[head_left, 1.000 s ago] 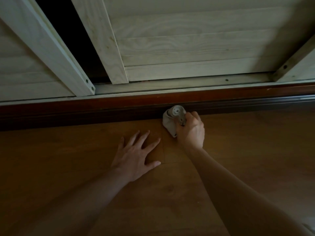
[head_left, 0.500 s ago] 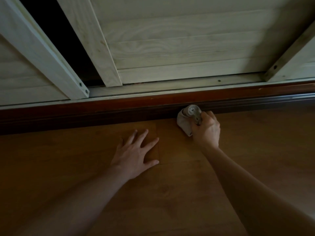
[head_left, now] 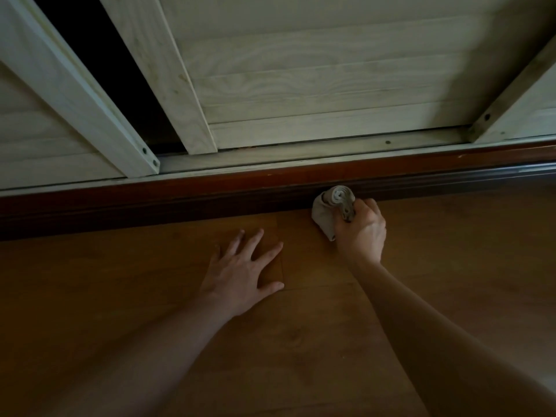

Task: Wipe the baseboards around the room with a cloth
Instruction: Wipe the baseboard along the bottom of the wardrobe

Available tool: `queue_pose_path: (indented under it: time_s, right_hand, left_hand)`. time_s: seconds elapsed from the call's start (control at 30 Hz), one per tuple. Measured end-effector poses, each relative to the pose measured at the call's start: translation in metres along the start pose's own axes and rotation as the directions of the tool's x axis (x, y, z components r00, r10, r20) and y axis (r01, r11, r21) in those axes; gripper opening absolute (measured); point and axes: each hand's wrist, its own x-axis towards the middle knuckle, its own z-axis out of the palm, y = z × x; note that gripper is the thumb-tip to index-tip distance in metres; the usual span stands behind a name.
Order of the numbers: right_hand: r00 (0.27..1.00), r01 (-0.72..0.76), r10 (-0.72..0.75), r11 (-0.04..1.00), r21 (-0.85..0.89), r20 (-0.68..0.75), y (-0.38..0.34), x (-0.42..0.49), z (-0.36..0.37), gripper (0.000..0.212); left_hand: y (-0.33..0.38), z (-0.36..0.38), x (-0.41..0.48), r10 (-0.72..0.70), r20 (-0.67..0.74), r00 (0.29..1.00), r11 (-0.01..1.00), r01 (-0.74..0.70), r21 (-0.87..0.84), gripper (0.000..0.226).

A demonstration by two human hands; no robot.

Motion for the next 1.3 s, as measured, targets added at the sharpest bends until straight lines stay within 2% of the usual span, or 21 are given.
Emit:
queue_pose_path:
  time_s: [0.17,0.3,0.4,0.57,0.77,0.87,1.03,1.2,1.3]
  right_hand:
    - [0.993,0.104,-0.102,0.994,-0.019,0.065,-0.025,-0.011,0.016,0.018]
    - [0.991,0.108,-0.106,0.994,-0.013,0.081,-0.027,-0.012,0.016,0.023]
    - [0.987,0.138,-0.135,0.990,-0.031,0.090,-0.016,-0.004,0.007,0.021]
    - [1.000,-0.013,0.014,0.999,-0.034,0.017,0.013,0.006,-0.013,0.023]
    - [0.993,0.075,-0.078,0.997,0.035,0.091,0.000,0.004,-0.002,0.025]
    - [0.994,0.040,-0.044,0.998,0.043,0.096,0.009,0.010,-0.012,0.025]
    - [0.998,-0.008,0.005,0.998,0.058,0.055,0.014,0.013,-0.013,0.023]
    - [0.986,0.123,-0.133,0.987,0.102,0.098,0.012,0.012,-0.004,0.024]
    - [0.996,0.070,-0.073,0.994,0.088,0.041,0.026,0.016,-0.010,0.023]
  left_hand:
    - [0.006,-0.001,-0.001,0.018,-0.040,0.999,0.998,-0.015,0.055,0.081]
    - [0.017,0.001,-0.003,0.084,-0.106,0.991,0.990,-0.071,0.124,0.083]
    - [0.024,0.004,-0.001,0.094,-0.104,0.990,0.991,-0.084,0.100,0.082]
    - [0.029,0.000,0.003,0.068,-0.065,0.996,0.997,-0.066,0.030,0.079]
    - [0.044,-0.005,-0.004,-0.002,-0.007,1.000,1.000,0.002,-0.003,0.078]
    - [0.056,-0.010,-0.010,-0.036,0.017,0.999,0.999,0.036,-0.030,0.076]
    - [0.074,-0.009,-0.001,-0.084,-0.054,0.995,0.995,0.081,-0.058,0.073]
    - [0.087,-0.008,0.012,-0.012,-0.057,0.998,1.000,0.013,0.017,0.076]
    - [0.086,-0.015,0.025,0.048,-0.038,0.998,0.998,-0.047,0.033,0.076]
